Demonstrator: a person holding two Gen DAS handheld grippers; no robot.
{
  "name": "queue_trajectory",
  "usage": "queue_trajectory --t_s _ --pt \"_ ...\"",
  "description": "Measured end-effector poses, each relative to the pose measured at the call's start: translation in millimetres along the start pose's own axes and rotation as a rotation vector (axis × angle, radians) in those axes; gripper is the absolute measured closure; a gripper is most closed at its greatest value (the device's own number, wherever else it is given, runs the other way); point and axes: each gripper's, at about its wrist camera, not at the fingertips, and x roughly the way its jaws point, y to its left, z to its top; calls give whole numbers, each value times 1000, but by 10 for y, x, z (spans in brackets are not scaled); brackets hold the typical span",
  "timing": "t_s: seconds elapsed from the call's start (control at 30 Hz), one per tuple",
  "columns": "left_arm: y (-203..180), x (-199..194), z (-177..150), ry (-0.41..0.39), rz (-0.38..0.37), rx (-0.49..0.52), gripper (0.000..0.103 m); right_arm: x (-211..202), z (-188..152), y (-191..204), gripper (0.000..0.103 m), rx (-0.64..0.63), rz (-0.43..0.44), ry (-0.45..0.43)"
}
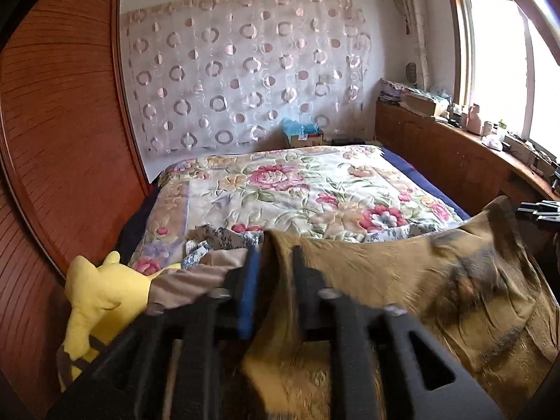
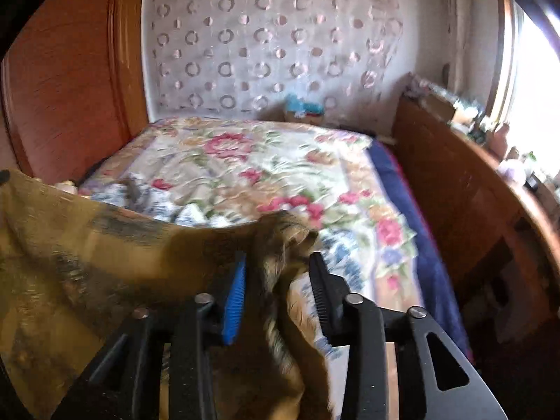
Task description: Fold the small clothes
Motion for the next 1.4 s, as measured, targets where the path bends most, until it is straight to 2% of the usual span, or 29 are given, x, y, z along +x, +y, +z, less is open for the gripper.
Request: queue_trajectory --t_s 0.03,0.07,0.1,0.17,0.23,0.47,0.67,0.8,1.1,1.2,1.33,1.4 --pt "-5 -90 -15 -14 -22 -1 59 -4 11 -125 59 4 15 21" --pt "17 -112 -29 -19 -30 -2 54 -40 -13 -102 58 -7 7 41" --pt "9 -170 -53 -17 -35 0 51 -28 -65 -297 56 -13 3 49" --pt "5 -232 -113 -8 -51 5 39 -51 -91 -394 54 -17 22 51" --pt "-5 -292 -212 5 -64 12 35 -73 -174 -444 54 -9 32 69" --pt "36 -333 -635 77 -44 39 35 -165 -609 -521 54 10 60 157" --pt "163 -282 -853 135 -27 2 35 -145 -606 -628 54 26 49 181" --pt "221 -216 -954 159 -20 -15 35 -186 -570 -632 53 20 34 166" --pt "164 -140 -1025 177 -16 -4 35 -319 -602 -659 51 16 23 152" --pt "106 -143 -1011 170 -42 10 35 -311 -602 -659 51 15 24 152" --pt "34 -128 -992 170 -48 30 43 -309 -608 -655 51 14 25 152" --pt "21 -94 -984 179 -47 27 44 -315 -608 -654 51 14 26 152"
